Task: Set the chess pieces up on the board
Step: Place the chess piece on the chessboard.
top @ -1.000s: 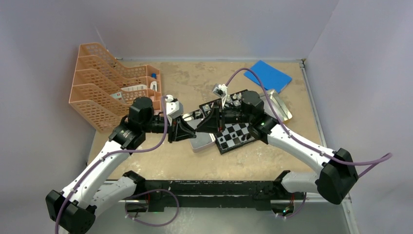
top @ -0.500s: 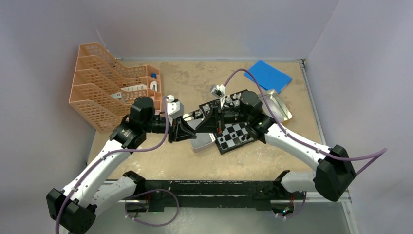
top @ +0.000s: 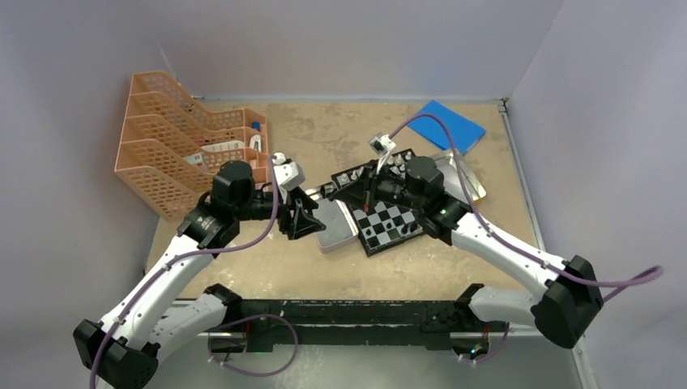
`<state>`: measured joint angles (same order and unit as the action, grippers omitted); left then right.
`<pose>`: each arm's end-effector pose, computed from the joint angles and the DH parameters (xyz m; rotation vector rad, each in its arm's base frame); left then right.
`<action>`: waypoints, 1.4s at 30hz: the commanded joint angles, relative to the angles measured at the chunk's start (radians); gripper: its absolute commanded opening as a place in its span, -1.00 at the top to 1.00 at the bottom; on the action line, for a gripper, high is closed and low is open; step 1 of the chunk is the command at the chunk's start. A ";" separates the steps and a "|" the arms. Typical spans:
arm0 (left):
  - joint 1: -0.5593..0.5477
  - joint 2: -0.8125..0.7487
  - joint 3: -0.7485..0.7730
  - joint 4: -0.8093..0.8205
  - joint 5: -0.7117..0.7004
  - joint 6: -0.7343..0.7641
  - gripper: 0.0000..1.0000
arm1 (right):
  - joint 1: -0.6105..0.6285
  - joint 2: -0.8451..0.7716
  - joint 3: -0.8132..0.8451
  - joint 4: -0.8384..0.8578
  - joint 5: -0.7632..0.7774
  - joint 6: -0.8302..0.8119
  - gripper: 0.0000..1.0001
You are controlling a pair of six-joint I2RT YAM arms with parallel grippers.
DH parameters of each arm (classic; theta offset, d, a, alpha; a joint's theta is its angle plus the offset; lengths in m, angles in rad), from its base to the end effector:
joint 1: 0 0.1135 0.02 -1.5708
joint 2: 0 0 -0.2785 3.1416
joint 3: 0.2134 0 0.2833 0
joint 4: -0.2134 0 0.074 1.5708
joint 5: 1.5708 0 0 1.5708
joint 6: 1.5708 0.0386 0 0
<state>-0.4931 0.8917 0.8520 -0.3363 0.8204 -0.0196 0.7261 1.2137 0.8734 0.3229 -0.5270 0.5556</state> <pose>0.1782 -0.1278 0.3423 0.9944 1.7192 -1.1297 0.2197 0.2210 0.3367 -0.5998 1.6720 1.3802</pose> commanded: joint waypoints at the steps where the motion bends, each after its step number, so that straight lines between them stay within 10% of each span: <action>1: 0.002 -0.017 0.057 -0.031 -0.104 -0.090 -0.25 | -0.005 -0.093 -0.032 -0.073 0.437 0.005 1.00; 14: 0.002 -0.141 -0.099 -0.035 -0.205 -0.205 -0.31 | -0.018 -0.108 -0.072 -0.320 1.018 0.120 1.00; 42: 0.002 -0.169 -0.114 -0.085 -0.250 -0.177 -0.31 | -0.177 0.128 -0.104 -0.582 1.069 0.365 1.00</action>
<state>-0.4931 0.7372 0.7364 -0.4366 0.5819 -0.1993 0.5541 1.3083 0.7734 -0.2348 0.5076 0.8906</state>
